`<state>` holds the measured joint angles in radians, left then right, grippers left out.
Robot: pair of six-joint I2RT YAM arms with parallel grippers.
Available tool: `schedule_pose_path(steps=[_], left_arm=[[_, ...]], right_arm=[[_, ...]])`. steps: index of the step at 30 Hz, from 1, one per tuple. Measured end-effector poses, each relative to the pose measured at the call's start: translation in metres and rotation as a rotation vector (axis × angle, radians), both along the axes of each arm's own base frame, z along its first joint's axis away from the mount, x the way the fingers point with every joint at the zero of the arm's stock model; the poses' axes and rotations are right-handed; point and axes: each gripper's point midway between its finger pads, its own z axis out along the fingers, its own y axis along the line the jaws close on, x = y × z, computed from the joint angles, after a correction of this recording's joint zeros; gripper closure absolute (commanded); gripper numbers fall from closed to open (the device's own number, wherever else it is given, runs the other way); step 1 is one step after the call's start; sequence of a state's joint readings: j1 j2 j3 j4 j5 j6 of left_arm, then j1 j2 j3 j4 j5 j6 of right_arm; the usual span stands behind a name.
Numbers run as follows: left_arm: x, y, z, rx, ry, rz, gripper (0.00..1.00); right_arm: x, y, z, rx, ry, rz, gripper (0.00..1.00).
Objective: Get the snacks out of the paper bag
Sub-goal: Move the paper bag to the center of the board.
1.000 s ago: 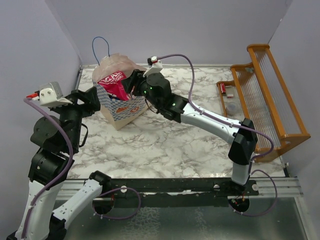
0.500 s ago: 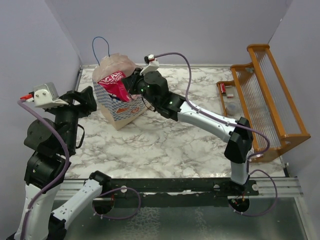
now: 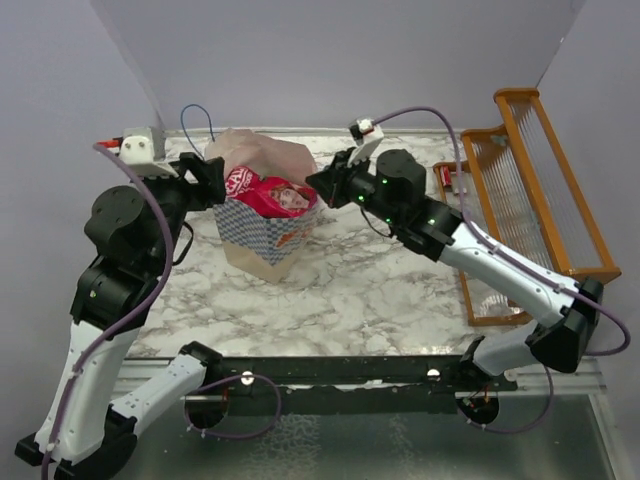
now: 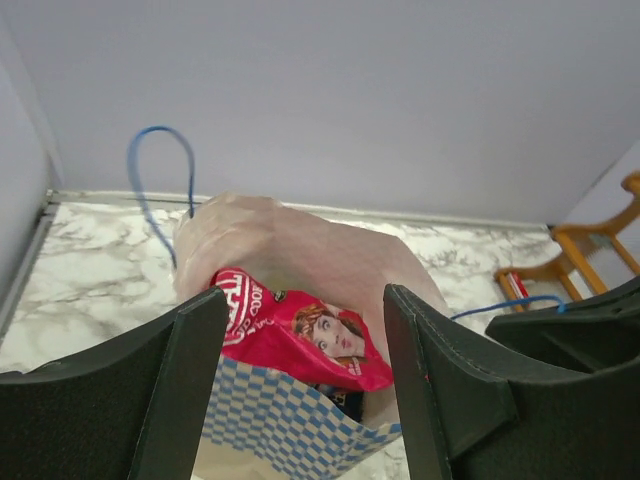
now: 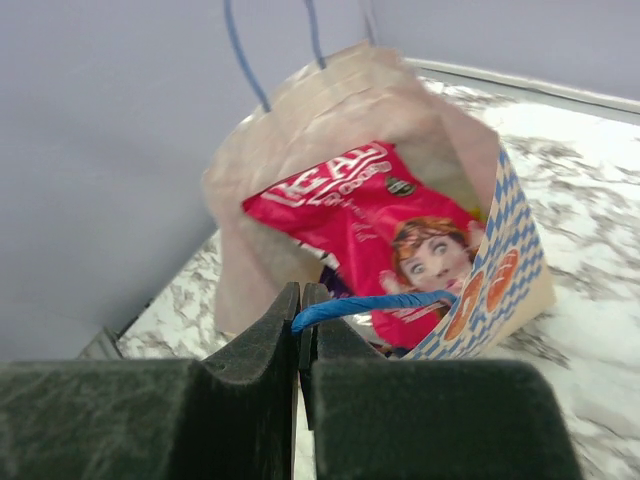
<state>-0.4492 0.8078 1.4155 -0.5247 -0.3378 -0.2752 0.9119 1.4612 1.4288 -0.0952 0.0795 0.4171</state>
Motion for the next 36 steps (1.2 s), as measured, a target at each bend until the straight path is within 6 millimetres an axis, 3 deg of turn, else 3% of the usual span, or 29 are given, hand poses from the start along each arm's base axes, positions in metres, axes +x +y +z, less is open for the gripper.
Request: schedule_pose_path(steps=[6, 11, 15, 23, 31, 36], left_arm=[[0.024, -0.043, -0.012, 0.026, 0.06, -0.163, 0.34], [0.034, -0.077, -0.016, 0.011, 0.097, -0.305, 0.34], [0.031, -0.094, -0.015, -0.032, 0.107, -0.391, 0.35], [0.023, -0.116, -0.013, -0.128, 0.117, -0.507, 0.36], [0.024, -0.14, -0.045, -0.154, 0.204, -0.59, 0.36], [0.036, -0.159, -0.066, -0.13, 0.266, -0.622, 0.35]], right_arm=[[-0.004, -0.074, -0.001, -0.036, -0.011, -0.064, 0.99], [-0.031, -0.112, -0.011, -0.091, -0.005, -0.085, 0.99], [-0.053, -0.136, -0.019, -0.118, 0.015, -0.088, 0.99], [-0.086, -0.149, -0.022, -0.116, 0.022, -0.007, 0.98], [-0.099, -0.169, -0.014, -0.125, -0.022, -0.021, 0.95], [-0.095, -0.159, -0.02, -0.118, -0.056, 0.004, 0.98]])
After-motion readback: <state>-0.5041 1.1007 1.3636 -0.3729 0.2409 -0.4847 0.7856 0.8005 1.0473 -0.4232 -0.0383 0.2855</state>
